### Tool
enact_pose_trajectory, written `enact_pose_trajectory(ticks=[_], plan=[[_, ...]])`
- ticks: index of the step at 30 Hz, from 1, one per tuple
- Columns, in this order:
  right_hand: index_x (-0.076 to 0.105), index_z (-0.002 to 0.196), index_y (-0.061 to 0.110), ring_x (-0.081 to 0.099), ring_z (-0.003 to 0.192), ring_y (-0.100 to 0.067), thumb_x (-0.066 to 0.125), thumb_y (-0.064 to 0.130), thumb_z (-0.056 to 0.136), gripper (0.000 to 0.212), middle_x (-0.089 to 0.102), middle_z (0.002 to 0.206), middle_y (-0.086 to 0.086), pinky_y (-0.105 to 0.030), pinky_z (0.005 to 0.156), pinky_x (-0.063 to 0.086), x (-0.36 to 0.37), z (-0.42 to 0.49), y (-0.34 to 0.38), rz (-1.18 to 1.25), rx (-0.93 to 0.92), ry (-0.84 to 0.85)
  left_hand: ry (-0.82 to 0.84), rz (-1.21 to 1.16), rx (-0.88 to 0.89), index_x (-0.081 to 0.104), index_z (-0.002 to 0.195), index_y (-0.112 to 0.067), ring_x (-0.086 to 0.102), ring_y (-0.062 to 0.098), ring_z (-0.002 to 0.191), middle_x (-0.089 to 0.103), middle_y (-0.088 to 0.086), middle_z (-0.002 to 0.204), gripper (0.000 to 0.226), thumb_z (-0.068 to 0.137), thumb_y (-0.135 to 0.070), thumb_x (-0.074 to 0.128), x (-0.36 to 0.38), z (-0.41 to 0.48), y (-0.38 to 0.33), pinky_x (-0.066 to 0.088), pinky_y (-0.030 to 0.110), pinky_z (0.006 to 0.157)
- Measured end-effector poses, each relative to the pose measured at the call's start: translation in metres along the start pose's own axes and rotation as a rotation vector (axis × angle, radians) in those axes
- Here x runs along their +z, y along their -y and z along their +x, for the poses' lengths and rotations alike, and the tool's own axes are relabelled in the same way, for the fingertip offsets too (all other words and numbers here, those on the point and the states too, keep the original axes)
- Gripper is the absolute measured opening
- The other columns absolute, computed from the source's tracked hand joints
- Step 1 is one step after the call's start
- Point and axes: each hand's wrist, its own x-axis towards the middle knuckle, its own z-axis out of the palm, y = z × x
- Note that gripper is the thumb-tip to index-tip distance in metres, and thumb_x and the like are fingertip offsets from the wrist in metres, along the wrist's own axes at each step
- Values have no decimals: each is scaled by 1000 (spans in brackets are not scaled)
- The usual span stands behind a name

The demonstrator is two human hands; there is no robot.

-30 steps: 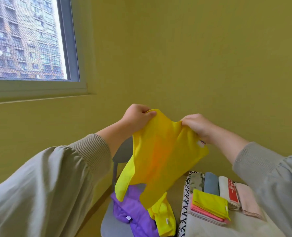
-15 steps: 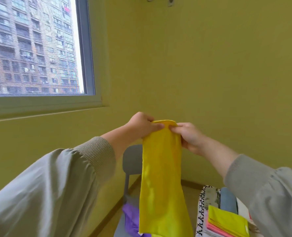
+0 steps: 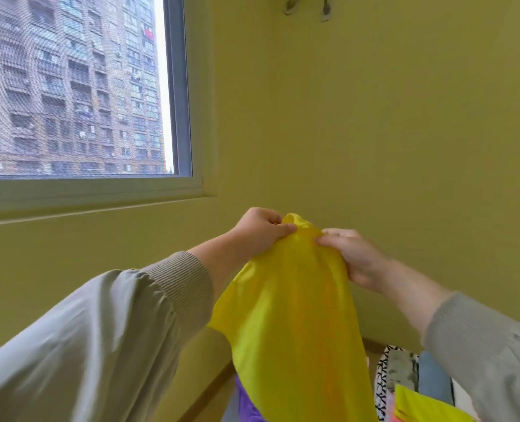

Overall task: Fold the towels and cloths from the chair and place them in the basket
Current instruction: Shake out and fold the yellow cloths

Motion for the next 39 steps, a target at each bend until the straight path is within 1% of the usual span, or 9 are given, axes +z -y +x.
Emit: enact_pose_trajectory(ticks=[3,7,10,17,23,27,32,35,39], plan=[[61,88,10,58,62,-17,54,5,92,10,62,78,-9,-28,56,46,5,2,0,-36,-51,-6,15,112,23,61,66,-22,46,5,53,53,-8,61,24,86,-32,69,3,-1,-5,37,16,46],[60,78,12,56,47,-11,48,-3,94,25,59,63,-6,-22,46,45,9,4,3,-17,-84,-123,63,182,-12,69,90,-17,49,6,58,54,-7,68,13,88,-29,66,-1,-3,-1,41,17,50],[56,73,12,50,48,-16,37,-5,95,34,52,59,-5,-26,48,39,7,6,4,-9,-27,-94,29,108,-18,69,98,-14,49,7,59,54,-5,69,15,90,-25,64,-3,-4,3,42,18,51],[53,80,18,55,62,-16,39,40,98,32,56,71,-3,-26,54,46,5,6,15,55,18,56,-62,53,55,73,95,-15,55,8,67,61,-7,73,18,89,-31,64,-1,-3,-1,46,20,60],[63,90,9,61,71,-13,61,16,90,7,65,76,-1,-29,70,52,1,-6,19,-219,-131,105,-47,84,87,74,94,-19,56,8,67,63,-7,74,19,88,-35,65,1,-3,-4,47,22,62],[64,76,10,54,69,-19,63,4,86,12,60,72,-7,-35,69,47,3,1,18,-452,-252,-138,1,197,112,73,91,-17,55,12,70,62,-3,76,22,85,-38,68,0,-2,-6,45,23,65],[62,79,15,43,59,-13,53,5,87,16,51,65,1,-26,56,36,-5,14,23,-439,-301,-520,259,450,-42,69,107,-11,59,19,78,62,4,90,29,84,-29,71,-6,0,11,50,28,70],[61,86,14,44,61,-11,46,3,88,19,51,68,2,-26,56,37,-10,17,24,-412,-296,-579,115,536,-100,67,111,-6,54,21,81,57,5,88,31,92,-29,60,-5,8,30,43,28,71],[56,73,15,42,63,-14,52,10,90,18,46,62,4,-26,61,35,-15,26,20,-316,-332,-662,-130,264,-160,61,89,-7,51,25,78,50,3,69,37,99,-39,44,5,15,42,37,28,66]])
